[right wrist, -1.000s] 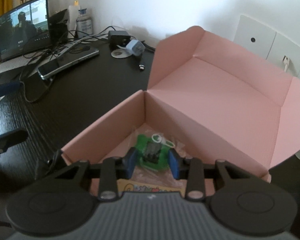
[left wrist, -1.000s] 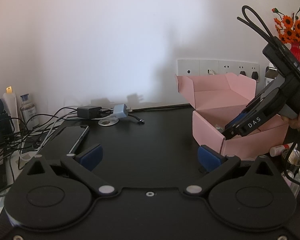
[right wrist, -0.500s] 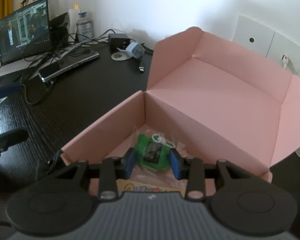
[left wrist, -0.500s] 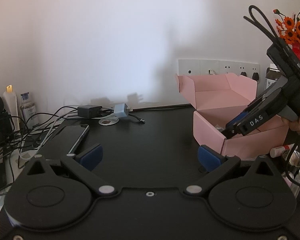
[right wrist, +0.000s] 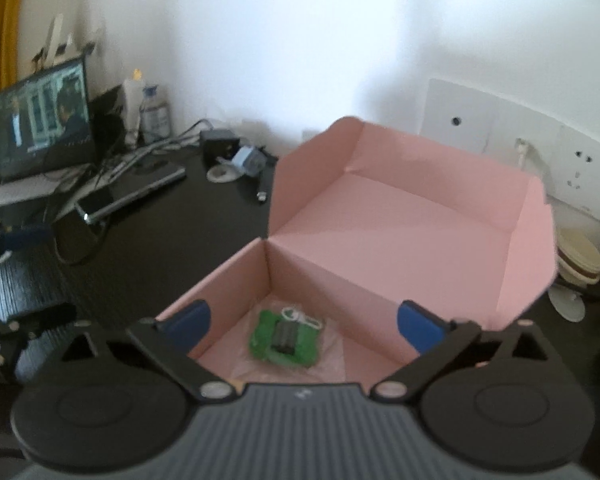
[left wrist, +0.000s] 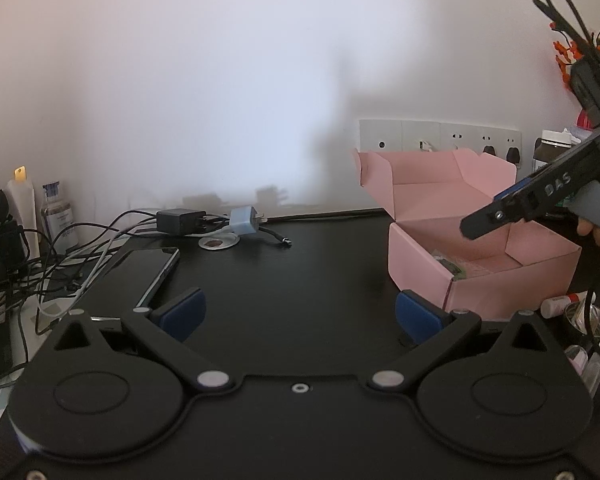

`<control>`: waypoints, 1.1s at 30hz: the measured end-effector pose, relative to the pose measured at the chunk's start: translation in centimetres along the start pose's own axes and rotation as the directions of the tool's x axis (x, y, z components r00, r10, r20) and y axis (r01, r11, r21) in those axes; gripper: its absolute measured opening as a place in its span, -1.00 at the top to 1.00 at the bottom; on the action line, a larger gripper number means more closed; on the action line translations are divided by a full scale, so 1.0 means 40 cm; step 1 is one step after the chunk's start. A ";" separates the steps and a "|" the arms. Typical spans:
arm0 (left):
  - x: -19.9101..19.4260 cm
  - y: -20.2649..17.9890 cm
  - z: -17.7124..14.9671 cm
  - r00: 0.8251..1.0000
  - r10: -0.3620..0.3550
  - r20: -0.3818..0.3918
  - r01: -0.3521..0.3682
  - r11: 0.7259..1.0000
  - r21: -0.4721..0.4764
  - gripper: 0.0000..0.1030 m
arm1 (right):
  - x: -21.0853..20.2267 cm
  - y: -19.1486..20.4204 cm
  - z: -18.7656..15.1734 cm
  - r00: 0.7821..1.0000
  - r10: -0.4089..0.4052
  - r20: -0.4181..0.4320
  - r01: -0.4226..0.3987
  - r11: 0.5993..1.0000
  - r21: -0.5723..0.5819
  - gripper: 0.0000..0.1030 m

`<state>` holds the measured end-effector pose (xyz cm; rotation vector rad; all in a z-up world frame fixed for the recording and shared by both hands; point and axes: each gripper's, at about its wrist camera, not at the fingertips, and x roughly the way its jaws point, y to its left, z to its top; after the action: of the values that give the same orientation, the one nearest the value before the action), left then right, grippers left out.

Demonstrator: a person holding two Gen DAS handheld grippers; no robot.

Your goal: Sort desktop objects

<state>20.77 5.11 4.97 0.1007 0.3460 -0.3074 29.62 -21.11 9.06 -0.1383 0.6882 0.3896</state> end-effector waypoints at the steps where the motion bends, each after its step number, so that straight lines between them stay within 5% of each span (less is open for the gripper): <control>1: 0.000 0.001 0.000 1.000 0.000 -0.001 0.000 1.000 -0.002 -1.00 | -0.007 -0.005 -0.001 1.000 0.000 0.004 0.000 1.000 0.018 -0.99; 16: 0.003 0.002 0.000 1.000 0.011 -0.002 -0.011 1.000 -0.012 -1.00 | -0.118 0.010 -0.042 0.998 -0.069 0.006 0.068 0.990 0.120 -0.99; 33: 0.001 -0.003 0.002 1.000 0.031 -0.002 -0.031 0.999 -0.015 -1.00 | -0.286 0.020 -0.217 0.976 -0.076 0.202 0.047 0.988 0.147 -0.99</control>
<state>20.77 4.99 5.02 0.0916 0.3481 -0.2744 16.12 -26.02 9.75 0.0159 0.5026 0.2894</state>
